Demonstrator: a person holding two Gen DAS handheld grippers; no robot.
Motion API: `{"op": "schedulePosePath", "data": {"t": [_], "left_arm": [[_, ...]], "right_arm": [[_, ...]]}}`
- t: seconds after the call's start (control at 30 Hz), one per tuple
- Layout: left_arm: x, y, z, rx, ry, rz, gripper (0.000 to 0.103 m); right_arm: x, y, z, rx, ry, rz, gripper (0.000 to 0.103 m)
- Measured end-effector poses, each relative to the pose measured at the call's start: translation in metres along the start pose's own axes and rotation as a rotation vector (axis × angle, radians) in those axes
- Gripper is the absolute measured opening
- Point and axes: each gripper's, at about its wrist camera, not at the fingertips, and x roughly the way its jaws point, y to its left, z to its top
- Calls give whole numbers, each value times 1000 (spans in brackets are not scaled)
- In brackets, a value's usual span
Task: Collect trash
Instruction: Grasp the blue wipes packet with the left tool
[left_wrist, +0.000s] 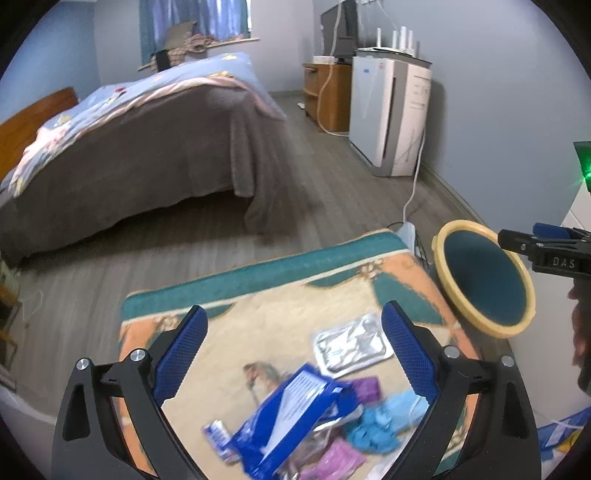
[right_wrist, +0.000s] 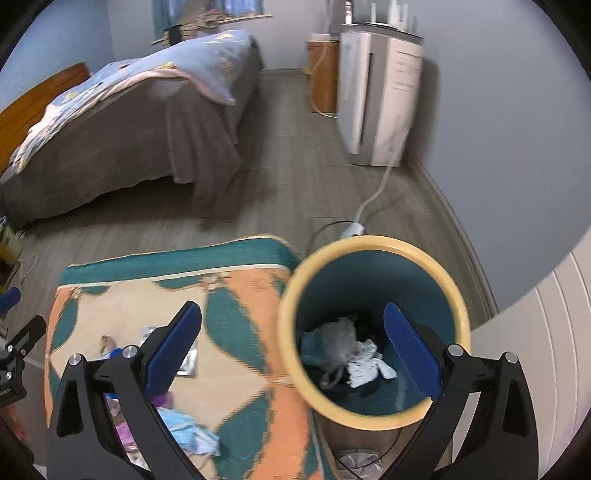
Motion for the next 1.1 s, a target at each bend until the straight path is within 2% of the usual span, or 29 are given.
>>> {"op": "schedulePosePath", "data": {"t": [0.23, 0.47, 0.63, 0.87, 1.1], "left_arm": [[-14, 39, -24, -98, 8, 7, 95], [-5, 67, -39, -116, 41, 59, 95], [-1, 82, -42, -129, 40, 70, 95], [15, 88, -52, -123, 88, 36, 95], [36, 64, -72, -34, 167, -76, 95]], "right_arm": [[4, 27, 1, -36, 12, 33, 97], [10, 46, -2, -14, 37, 67, 97], [21, 59, -7, -20, 73, 88, 97], [45, 70, -16, -20, 144, 87, 97], [56, 91, -24, -66, 171, 77, 97]]}}
